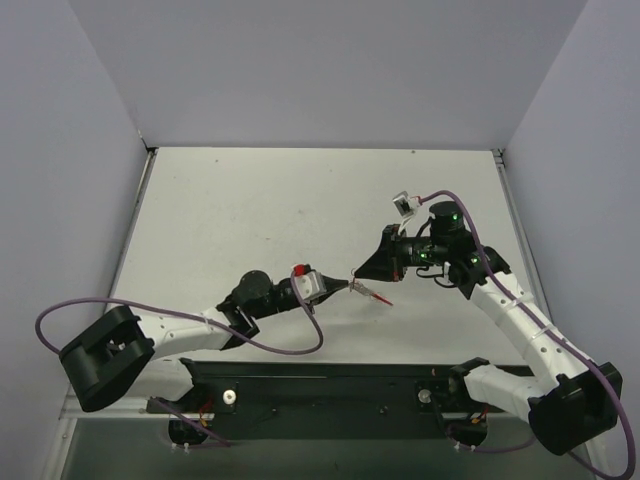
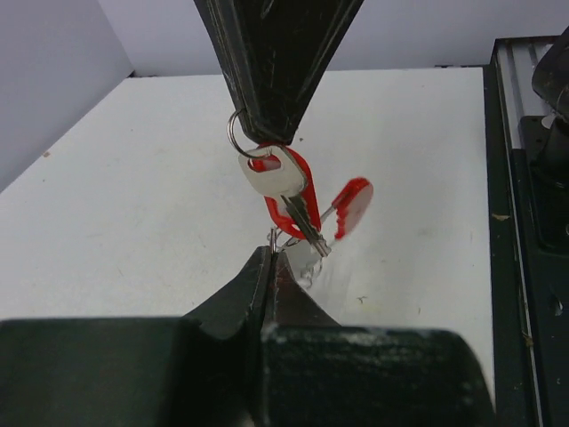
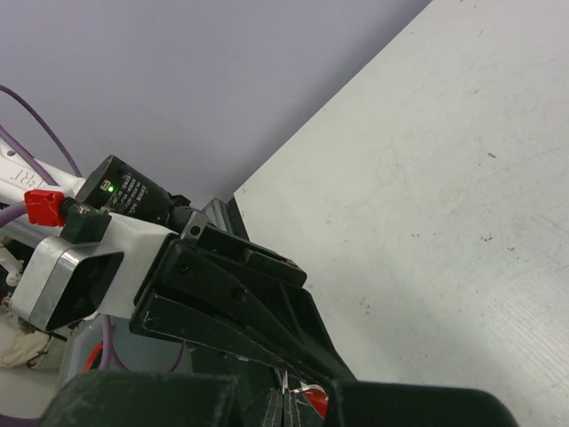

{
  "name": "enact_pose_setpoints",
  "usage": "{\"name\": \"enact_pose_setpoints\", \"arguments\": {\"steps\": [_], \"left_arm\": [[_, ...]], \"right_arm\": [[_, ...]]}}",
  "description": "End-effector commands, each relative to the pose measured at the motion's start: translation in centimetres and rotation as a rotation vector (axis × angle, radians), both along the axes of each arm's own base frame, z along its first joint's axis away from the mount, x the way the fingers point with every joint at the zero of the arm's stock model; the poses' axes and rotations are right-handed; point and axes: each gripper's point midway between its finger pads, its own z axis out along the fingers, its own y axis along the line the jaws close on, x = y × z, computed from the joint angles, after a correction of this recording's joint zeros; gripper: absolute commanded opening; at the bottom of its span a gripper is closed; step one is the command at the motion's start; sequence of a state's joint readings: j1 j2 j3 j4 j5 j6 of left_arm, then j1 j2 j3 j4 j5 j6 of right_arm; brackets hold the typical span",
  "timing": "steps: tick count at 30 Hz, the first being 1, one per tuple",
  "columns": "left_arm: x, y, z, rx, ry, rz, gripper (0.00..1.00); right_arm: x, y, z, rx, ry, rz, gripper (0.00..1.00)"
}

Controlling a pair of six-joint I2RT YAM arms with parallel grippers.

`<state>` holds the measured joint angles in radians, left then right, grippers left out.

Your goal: Put the keys on the keyring

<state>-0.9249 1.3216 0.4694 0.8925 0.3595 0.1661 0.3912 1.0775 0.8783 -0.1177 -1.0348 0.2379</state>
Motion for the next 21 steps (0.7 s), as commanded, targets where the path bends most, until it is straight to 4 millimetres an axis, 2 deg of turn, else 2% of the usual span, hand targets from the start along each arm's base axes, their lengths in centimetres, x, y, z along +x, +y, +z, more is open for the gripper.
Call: {"name": "enact_pose_setpoints", "arguments": {"steps": [1,2,6,8,10,11,17,18,19,21], "left_arm": [[-0.6,1.8,1.5,-0.124,0.022,0.045,0.0],[-0.7,2.4,-0.3,-0.089,0.063,0.066,0.0],[-2.1,3.9,-5.5,0.005,0.187,0.079,0.0],[-3.3,4.1,-7.1,0.051,0.218,0.064,0.0],[-3.9,4.3,-7.9,0.094,0.214,0.069,0.0],[-4.5,4.4,-8.9,0.141,0.226,0.067,0.0],[-4.1,6.4,-11.0,0.228,0.269,0.167,0.0],[-4.0,6.6,-10.9,0.231,0.269,0.179,0.02],[-3.6,7.0,-10.9,0.233,0.272,0.207,0.18],[-3.6,7.5,-11.0,0.24,0.288,0.23,0.36]], "right_arm": [[0.2,-0.1,1.0,0.018,-0.035,-0.002,0.0],[0.2,-0.1,0.9,0.018,-0.035,0.0,0.0],[0.2,0.0,0.7,0.017,-0.023,0.0,0.0],[0.3,0.0,0.7,0.016,-0.019,-0.003,0.0],[0.3,0.0,0.5,0.015,-0.017,-0.002,0.0],[0.4,0.0,0.5,0.015,-0.015,-0.004,0.0],[0.7,0.3,0.1,0.017,0.004,-0.005,0.0],[0.8,0.2,0.1,0.016,0.002,-0.008,0.0],[0.8,0.2,0.1,0.017,0.002,-0.008,0.0],[0.8,0.3,0.1,0.018,0.004,-0.007,0.0]]}}
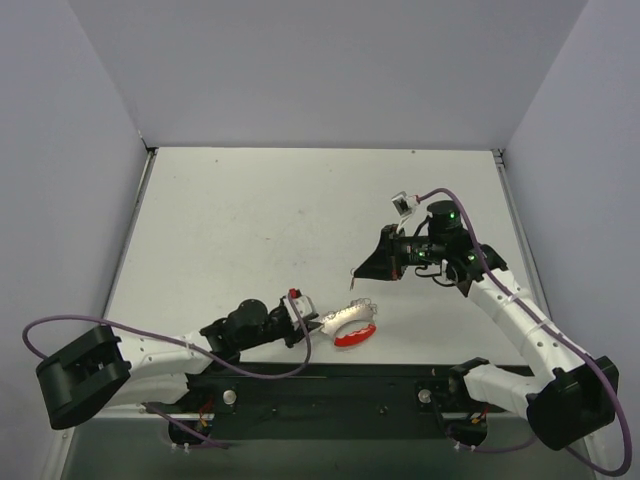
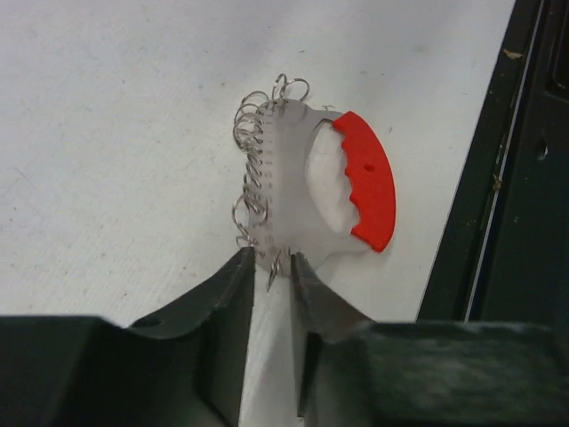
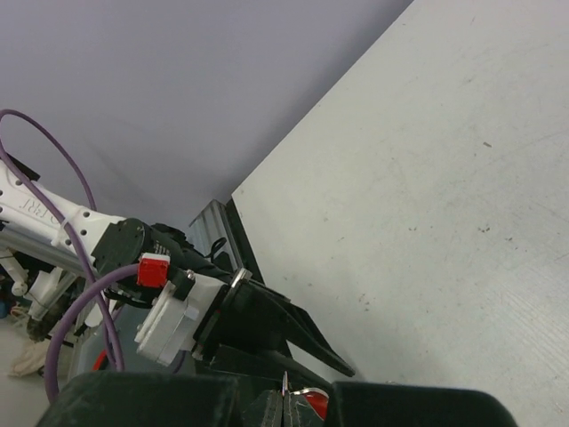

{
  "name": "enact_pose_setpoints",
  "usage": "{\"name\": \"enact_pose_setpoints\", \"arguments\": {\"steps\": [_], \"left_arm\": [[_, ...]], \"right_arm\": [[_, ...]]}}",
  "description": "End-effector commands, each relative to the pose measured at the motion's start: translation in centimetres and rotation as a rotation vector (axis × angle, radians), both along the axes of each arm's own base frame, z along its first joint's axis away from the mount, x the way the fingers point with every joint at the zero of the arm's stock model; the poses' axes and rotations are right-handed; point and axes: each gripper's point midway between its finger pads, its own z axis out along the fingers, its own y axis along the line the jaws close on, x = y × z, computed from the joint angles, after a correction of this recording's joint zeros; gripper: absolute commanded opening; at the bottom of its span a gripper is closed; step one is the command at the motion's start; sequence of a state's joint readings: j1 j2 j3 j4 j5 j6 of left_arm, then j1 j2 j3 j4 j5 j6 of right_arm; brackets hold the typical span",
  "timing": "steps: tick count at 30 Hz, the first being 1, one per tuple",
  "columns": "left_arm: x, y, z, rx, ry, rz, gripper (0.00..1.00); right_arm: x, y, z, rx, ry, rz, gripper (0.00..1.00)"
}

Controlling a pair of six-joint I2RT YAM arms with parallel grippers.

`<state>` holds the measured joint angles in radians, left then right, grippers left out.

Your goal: Put the keys on the keyring

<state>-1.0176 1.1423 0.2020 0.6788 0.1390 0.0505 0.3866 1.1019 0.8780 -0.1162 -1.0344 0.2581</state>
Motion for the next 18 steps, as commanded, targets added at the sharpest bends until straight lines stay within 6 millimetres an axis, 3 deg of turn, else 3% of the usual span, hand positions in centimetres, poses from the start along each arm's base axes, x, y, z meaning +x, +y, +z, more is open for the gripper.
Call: {"name": "enact_pose_setpoints", "arguments": {"steps": [1,2,7,10,11,12,13,14,15,18], "left_arm": [[1.1,1.7,-0.3,0.028,0.02,0.117,0.5],[1.1,1.9,-0.1,0.018,0.023,0.132,0.85],[2.3,2.6,1.6,-0.028,0.027,0.23,0.88],[2.6,2.6,2.8,-0.062,0.104,0.293,0.88],[2.5,2.8,2.3,-0.064,0.181,0.334,0.89],[2.8,2.6,3.3,-0.085,0.214,0.365,0.9],[3.2,2.8,3.3,-0.09,0.252,0.412,0.9],[2.7,3.3,2.0,-0.055,0.348,0.455,0.9],[2.9,2.9,3.1,-0.075,0.379,0.467,0.9],[1.8,2.5,1.8,-0.012,0.52,0.463,0.9]], "right_arm": [[0.5,0.2,0.6,0.025,-0.033,0.002,0.0],[0.5,0.3,0.7,0.026,-0.036,0.002,0.0],[0.7,0.3,0.6,0.027,-0.035,0.0,0.0],[0.7,0.3,0.4,0.025,-0.029,0.001,0.0],[0.8,0.3,0.4,0.024,-0.028,0.0,0.0],[0.7,0.4,0.3,0.024,-0.023,0.004,0.0],[0.7,0.4,0.3,0.024,-0.023,0.002,0.0],[0.7,0.4,0.4,0.025,-0.025,0.002,0.0],[0.7,0.4,0.3,0.023,-0.02,0.004,0.0],[0.7,0.4,0.0,0.02,-0.015,0.001,0.0]]}}
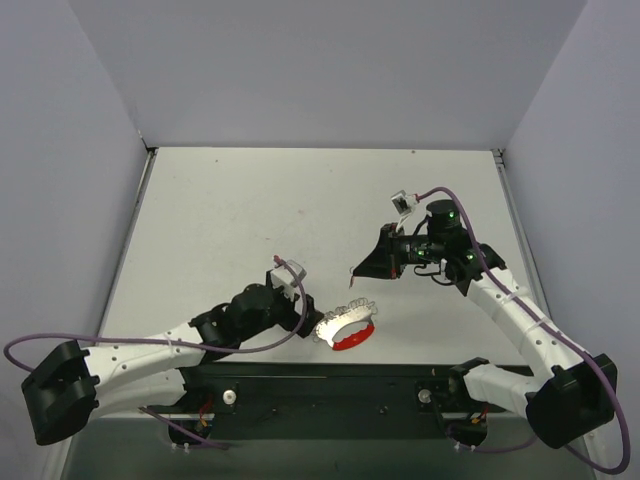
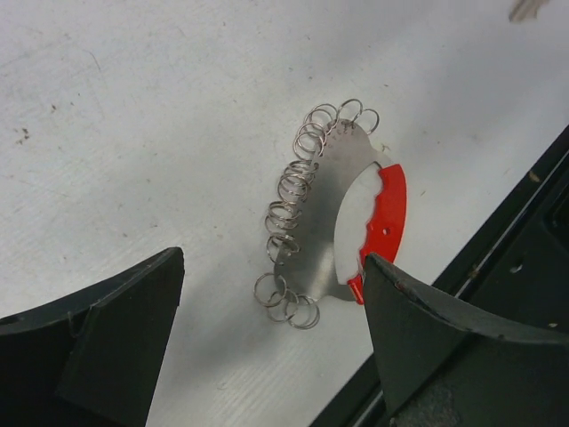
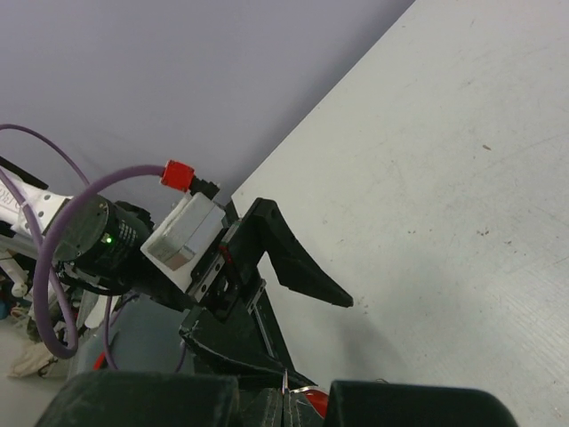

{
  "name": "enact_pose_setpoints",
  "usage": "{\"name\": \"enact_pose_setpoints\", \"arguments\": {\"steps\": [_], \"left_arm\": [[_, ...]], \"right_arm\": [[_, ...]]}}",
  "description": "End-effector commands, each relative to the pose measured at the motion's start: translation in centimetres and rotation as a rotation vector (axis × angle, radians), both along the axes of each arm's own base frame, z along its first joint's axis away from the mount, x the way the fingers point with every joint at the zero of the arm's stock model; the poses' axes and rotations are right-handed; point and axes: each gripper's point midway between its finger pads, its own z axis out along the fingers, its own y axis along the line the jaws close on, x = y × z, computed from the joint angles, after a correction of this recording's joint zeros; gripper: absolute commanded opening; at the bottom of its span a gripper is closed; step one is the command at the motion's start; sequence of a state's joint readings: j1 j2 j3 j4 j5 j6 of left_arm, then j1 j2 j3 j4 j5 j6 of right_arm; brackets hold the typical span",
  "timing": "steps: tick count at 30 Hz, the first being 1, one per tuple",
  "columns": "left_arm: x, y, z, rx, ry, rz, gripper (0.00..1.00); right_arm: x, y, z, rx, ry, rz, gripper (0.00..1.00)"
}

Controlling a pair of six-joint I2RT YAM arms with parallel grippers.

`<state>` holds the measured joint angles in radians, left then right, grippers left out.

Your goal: Put the keys on the keyring

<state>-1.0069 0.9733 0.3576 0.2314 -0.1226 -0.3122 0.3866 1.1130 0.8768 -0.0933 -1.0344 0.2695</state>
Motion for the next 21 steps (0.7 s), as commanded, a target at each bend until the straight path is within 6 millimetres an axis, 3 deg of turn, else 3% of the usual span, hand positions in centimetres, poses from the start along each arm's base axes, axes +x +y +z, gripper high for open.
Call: {"name": "enact_pose_setpoints", "arguments": {"steps": [1,8,10,12,13,16,21], "left_arm": [[-1.4,-0.6,-0.3,0.012,0.275,0.049,0.9],[-5.1,-1.8,-3.7,0.144,0.414,-0.058,0.89],[-5.9,-1.6,-4.4,0.18,0.412,-0.069,0.84],[-6.3,-1.4,-5.1,0.218,0.391,-0.056,0.81],[-6.5,-1.2,-5.7,0.242,0.392,-0.057,0.73],[-6.9,-1.3,-7.0,0.281,0.387,-0.069,0.62],[-6.8,-1.9,-8.5,0.344,0.36,-0.062,0.59]], "right_arm": [[0.3,0.2,0.0,0.013,-0.015,0.005,0.0],[0.3,0.1,-0.2,0.01,-0.014,-0.003,0.0],[0.3,0.0,-0.4,0.007,-0.009,-0.005,0.0],[0.2,0.0,-0.5,0.008,-0.006,-0.006,0.0],[0.2,0.0,-0.5,0.008,-0.006,-0.005,0.0],[0.2,0.0,-0.4,0.008,-0.006,-0.005,0.0],[0.1,-0.1,-0.3,0.009,-0.012,-0.008,0.0]]}}
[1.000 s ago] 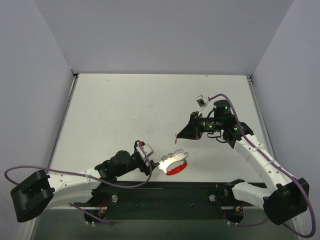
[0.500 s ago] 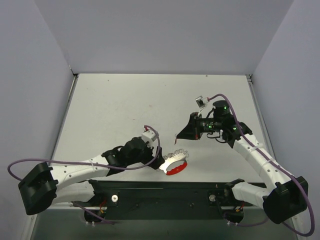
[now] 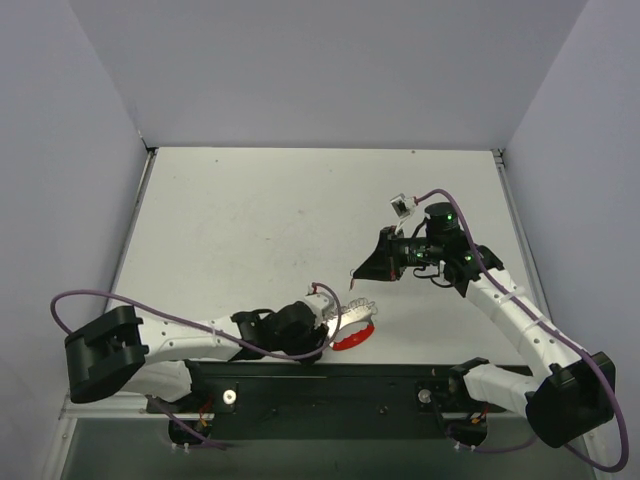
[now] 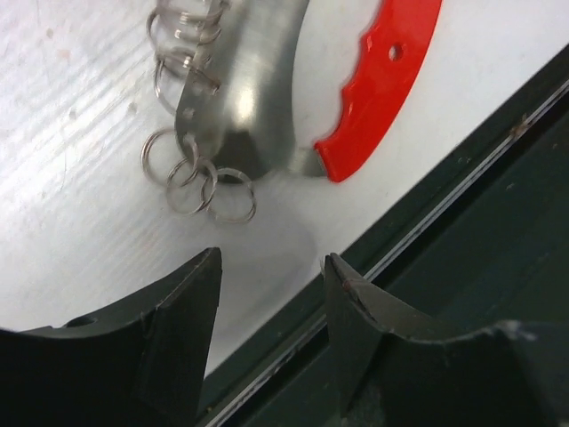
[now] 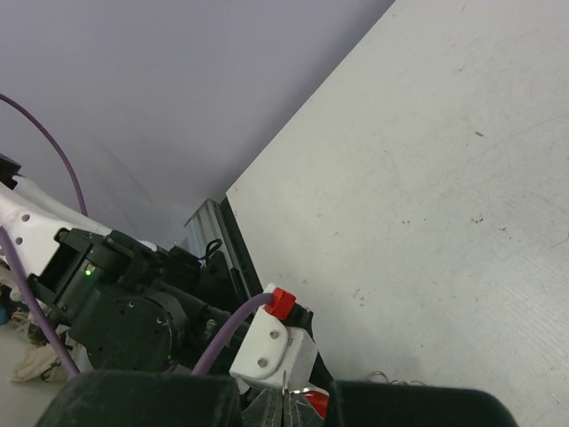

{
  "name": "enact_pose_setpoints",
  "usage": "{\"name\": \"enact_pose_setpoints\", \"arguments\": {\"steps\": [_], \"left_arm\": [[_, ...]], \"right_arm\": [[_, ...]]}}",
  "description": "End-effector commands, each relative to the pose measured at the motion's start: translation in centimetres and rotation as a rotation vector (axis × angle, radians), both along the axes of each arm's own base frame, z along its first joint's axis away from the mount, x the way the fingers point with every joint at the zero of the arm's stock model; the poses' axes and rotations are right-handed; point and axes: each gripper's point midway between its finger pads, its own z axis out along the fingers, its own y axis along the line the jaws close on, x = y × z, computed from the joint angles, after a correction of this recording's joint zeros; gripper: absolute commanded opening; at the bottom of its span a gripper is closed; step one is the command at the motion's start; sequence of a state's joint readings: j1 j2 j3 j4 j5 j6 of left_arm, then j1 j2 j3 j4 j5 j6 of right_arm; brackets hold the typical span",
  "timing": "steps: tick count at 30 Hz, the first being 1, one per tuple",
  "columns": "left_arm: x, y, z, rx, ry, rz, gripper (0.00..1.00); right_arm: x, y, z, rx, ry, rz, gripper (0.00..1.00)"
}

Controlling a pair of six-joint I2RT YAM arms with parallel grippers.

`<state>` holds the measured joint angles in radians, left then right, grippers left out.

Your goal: Put the keys on the keyring

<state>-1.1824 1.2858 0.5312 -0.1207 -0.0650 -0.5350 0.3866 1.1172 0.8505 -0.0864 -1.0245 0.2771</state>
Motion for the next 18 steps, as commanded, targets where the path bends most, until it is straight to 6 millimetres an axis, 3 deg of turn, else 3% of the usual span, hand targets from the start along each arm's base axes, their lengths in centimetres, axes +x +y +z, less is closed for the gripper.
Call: {"name": "enact_pose_setpoints", "arguments": {"steps": [1,10,18], "left_arm": [[0.8,-0.6,-1.2,0.061,-0.051,0.012,0.6],[2.4,-0.6,-2.4,0.166,-0.11,0.048,0.63],[4.0,0.7,-1.4,0.214,-0.195,0.103,0.6]], "right_arm": [[0.2,0.0,0.8,0.023,-0.041,0.003,0.0],[-0.1,-0.1,1.3,0.028,-0.056,0.003,0.0],[-0.1,0.0,1.4,0.031,-0.059,0.011,0.0]]}}
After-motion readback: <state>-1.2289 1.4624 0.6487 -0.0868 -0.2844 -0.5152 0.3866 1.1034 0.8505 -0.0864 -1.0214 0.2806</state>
